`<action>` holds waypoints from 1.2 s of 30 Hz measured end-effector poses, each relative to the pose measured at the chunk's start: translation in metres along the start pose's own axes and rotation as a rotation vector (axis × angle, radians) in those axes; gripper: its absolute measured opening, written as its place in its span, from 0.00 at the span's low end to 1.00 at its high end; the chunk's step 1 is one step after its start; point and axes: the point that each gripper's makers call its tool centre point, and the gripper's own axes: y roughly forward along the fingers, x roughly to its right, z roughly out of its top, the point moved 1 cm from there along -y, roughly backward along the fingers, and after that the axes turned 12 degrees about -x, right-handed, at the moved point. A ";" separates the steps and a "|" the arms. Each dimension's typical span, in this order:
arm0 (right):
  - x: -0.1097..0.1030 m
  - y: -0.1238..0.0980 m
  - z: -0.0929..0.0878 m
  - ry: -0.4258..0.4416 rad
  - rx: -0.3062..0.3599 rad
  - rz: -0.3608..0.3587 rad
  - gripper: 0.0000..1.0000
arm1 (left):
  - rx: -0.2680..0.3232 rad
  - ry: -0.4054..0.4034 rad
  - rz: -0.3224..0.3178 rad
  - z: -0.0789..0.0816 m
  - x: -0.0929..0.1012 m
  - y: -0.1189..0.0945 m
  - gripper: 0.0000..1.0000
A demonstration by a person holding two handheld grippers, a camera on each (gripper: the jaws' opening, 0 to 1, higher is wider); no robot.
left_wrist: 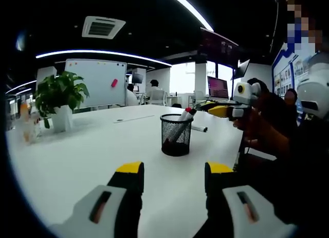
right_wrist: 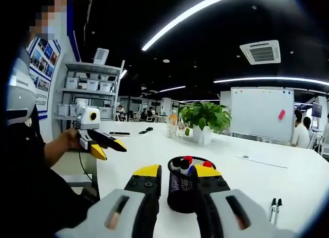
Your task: Pick up the whiteboard markers from the pen holder and place them facing the whiteboard neatly
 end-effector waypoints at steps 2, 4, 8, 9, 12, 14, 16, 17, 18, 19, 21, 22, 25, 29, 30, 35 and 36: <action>0.000 0.001 0.000 -0.001 -0.001 0.000 0.28 | 0.001 0.000 0.000 0.000 0.000 0.000 0.49; -0.002 0.003 -0.001 0.005 -0.005 0.011 0.28 | 0.002 0.000 0.000 0.001 0.000 0.000 0.49; -0.002 0.004 -0.001 0.005 -0.004 0.006 0.29 | 0.001 0.000 -0.001 0.000 0.000 0.000 0.49; -0.002 0.005 -0.001 0.005 -0.004 0.008 0.29 | 0.000 0.000 -0.001 0.000 0.000 0.000 0.49; -0.006 0.011 -0.005 0.011 -0.018 0.020 0.30 | -0.001 -0.002 -0.003 -0.001 0.001 0.001 0.49; -0.007 0.013 -0.007 0.016 -0.023 0.026 0.30 | 0.000 -0.001 -0.003 0.000 0.000 0.001 0.49; -0.008 0.014 -0.008 0.019 -0.026 0.028 0.30 | 0.001 -0.001 -0.003 0.000 0.000 0.000 0.49; -0.008 0.014 -0.009 0.021 -0.028 0.031 0.29 | 0.001 -0.001 -0.002 0.000 0.000 0.000 0.49; -0.008 0.014 -0.009 0.021 -0.029 0.031 0.28 | 0.001 -0.002 -0.001 0.000 0.000 0.000 0.49; -0.008 0.015 -0.009 0.020 -0.030 0.031 0.28 | 0.001 -0.002 -0.001 0.000 0.000 0.000 0.49; -0.007 0.015 -0.010 0.017 -0.032 0.028 0.28 | 0.001 -0.002 0.000 0.000 -0.001 0.000 0.49; -0.007 0.015 -0.010 0.017 -0.032 0.027 0.28 | 0.001 -0.002 0.000 0.000 -0.001 0.000 0.49; -0.007 0.017 -0.012 0.004 -0.036 0.025 0.28 | 0.001 0.000 -0.002 0.000 0.000 0.000 0.49; -0.006 0.019 -0.013 0.019 -0.038 0.026 0.28 | -0.001 -0.002 -0.002 -0.001 -0.001 0.000 0.49; -0.006 0.019 -0.013 0.027 -0.035 0.029 0.28 | 0.001 -0.002 -0.002 -0.001 -0.001 0.000 0.49; -0.003 0.019 -0.014 0.038 -0.033 0.024 0.27 | -0.003 0.000 -0.002 -0.001 0.000 0.000 0.49; -0.003 0.019 -0.014 0.039 -0.033 0.024 0.27 | -0.003 0.000 -0.002 -0.001 0.000 0.000 0.49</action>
